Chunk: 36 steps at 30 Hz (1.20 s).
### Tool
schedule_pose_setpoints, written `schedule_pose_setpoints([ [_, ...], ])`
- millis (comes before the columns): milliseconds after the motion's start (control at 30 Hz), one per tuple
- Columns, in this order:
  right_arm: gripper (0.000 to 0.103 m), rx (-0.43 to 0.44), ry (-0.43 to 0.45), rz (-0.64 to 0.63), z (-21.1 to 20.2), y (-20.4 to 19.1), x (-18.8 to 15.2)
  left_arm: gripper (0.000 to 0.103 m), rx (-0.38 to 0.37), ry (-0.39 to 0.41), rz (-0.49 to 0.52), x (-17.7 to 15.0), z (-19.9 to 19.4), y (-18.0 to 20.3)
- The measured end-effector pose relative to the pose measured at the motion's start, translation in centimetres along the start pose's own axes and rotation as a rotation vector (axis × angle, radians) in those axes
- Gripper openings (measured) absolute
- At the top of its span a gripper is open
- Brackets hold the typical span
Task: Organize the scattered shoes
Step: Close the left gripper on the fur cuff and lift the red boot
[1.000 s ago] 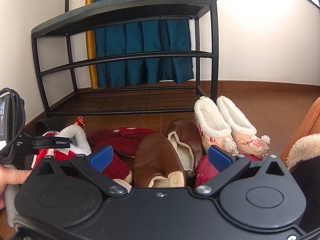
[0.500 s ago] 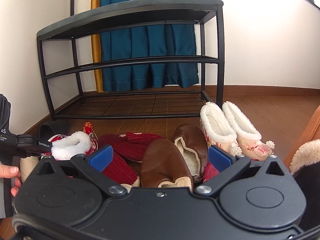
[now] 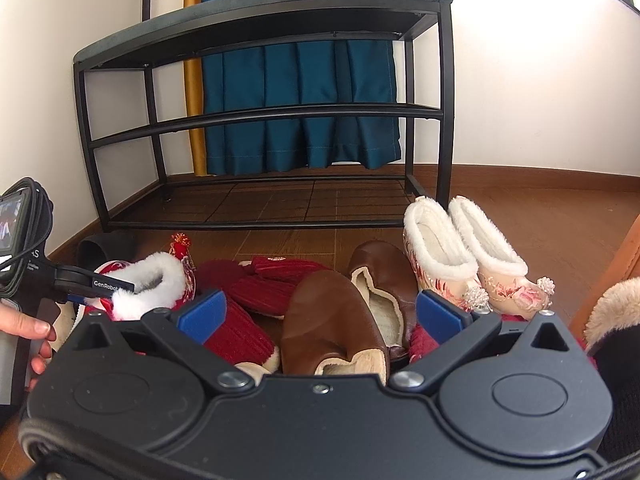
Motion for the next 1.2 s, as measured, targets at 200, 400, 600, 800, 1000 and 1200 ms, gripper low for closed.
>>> schedule_pose_setpoints([
  [200,0.103,0.0,0.0,-0.002,0.3,0.1,0.1,0.035,-0.026,-0.011,0.033,0.3,1.2,1.1],
  [400,0.103,-0.005,0.002,0.01,0.2,0.5,0.2,0.016,-0.045,-0.002,-0.02,0.4,1.1,0.1],
  [600,0.103,0.004,0.011,0.004,-0.3,0.2,0.4,0.009,-0.078,0.017,-0.034,0.4,0.5,-0.6],
  [800,0.103,0.019,0.025,-0.015,-0.9,-0.4,1.2,0.008,-0.107,0.064,0.004,0.1,-2.1,0.8],
  [1000,0.103,0.033,0.036,-0.023,-1.8,-0.9,1.7,0.008,-0.122,0.082,0.013,-1.0,-4.2,1.8],
  [1200,0.103,0.03,0.052,-0.019,-3.5,-0.7,2.4,0.008,-0.155,0.109,0.025,-0.9,-6.5,2.8],
])
Point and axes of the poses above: each gripper's, at about its wrist camera, not at the fingertips, and z roughly the way its jaws point, y to its right, x to its top, the point moved 6 cm from there along z, roughly the way its jaws point, and after that the axes turned 2 degrees about -z, right-handed, at the moved point
